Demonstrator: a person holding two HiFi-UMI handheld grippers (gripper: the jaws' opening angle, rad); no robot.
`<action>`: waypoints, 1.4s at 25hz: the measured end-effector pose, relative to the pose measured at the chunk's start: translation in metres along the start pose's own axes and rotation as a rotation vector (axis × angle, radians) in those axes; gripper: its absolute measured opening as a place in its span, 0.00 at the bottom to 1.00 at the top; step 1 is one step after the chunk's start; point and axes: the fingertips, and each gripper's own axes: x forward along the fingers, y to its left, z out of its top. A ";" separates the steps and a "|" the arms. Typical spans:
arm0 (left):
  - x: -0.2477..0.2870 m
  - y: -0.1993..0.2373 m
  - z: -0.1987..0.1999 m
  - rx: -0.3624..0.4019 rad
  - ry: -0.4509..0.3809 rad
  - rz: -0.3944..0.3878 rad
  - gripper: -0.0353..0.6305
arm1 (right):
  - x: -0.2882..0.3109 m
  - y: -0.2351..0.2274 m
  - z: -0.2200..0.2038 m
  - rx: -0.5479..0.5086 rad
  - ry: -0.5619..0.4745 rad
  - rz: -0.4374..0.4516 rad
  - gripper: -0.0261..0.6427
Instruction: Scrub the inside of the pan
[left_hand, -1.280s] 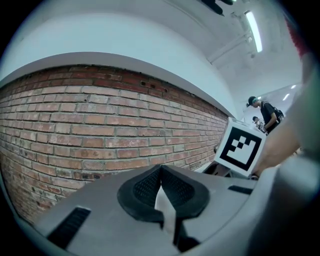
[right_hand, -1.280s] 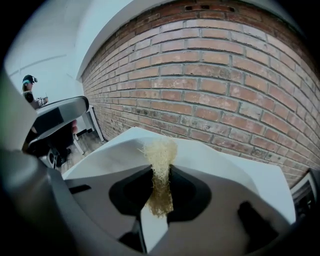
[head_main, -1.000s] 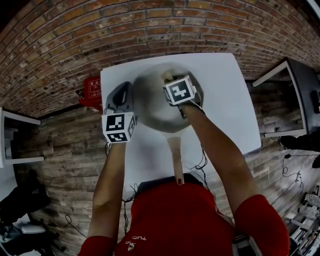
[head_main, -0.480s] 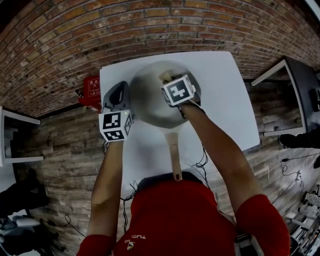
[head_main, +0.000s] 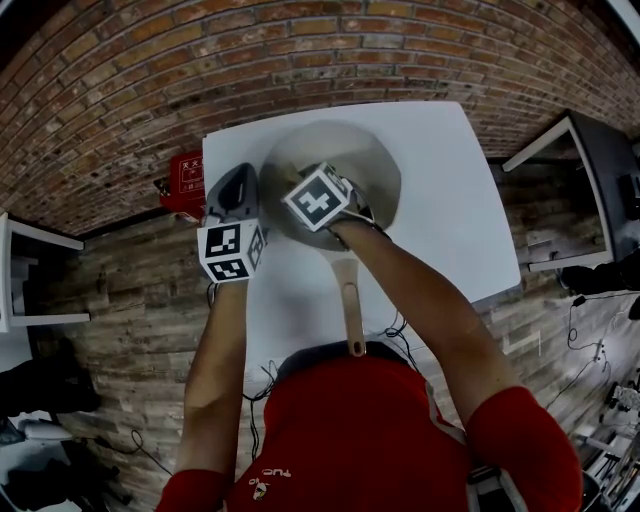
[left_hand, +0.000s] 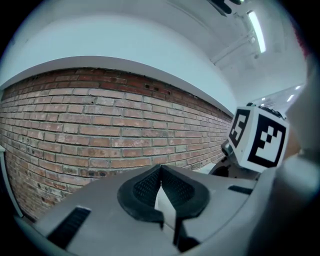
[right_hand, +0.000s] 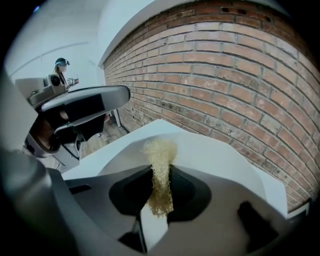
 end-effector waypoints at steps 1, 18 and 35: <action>0.000 0.001 0.000 0.000 0.000 0.000 0.07 | 0.000 -0.003 -0.004 0.000 0.009 -0.005 0.17; 0.004 -0.011 0.001 -0.003 -0.003 -0.015 0.07 | -0.063 -0.093 -0.066 0.031 0.072 -0.173 0.17; -0.013 0.001 0.000 -0.003 0.004 0.018 0.07 | -0.022 0.038 -0.041 -0.324 0.124 0.169 0.17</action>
